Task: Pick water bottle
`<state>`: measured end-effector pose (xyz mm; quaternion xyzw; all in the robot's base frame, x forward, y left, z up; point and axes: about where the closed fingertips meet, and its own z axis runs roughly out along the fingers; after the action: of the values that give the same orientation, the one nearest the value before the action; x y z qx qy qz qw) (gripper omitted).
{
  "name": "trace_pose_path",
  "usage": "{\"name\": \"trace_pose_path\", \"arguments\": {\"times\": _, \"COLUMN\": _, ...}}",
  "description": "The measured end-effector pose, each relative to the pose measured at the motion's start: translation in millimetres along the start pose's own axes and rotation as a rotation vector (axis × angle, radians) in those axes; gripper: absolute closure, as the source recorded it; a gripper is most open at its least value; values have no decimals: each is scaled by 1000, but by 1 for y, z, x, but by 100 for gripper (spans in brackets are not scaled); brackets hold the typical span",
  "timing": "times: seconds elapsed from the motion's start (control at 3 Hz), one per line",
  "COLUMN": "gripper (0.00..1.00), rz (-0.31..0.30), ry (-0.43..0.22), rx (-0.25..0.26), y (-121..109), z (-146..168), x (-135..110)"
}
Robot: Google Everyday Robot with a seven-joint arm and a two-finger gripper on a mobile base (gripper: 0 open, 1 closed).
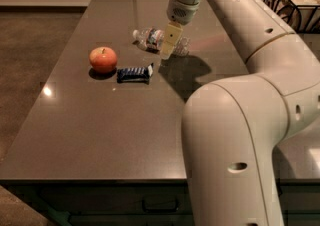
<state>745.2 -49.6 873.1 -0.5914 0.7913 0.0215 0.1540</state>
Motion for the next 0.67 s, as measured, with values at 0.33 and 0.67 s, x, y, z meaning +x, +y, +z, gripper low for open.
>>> {"name": "trace_pose_path", "arguments": {"times": 0.33, "gripper": 16, "rz": -13, "ry": 25, "rx": 5, "y": -6, "z": 8, "x": -1}}
{"name": "trace_pose_path", "arguments": {"times": 0.67, "gripper": 39, "rz": -31, "ry": 39, "rx": 9, "y": -8, "z": 10, "x": -3}}
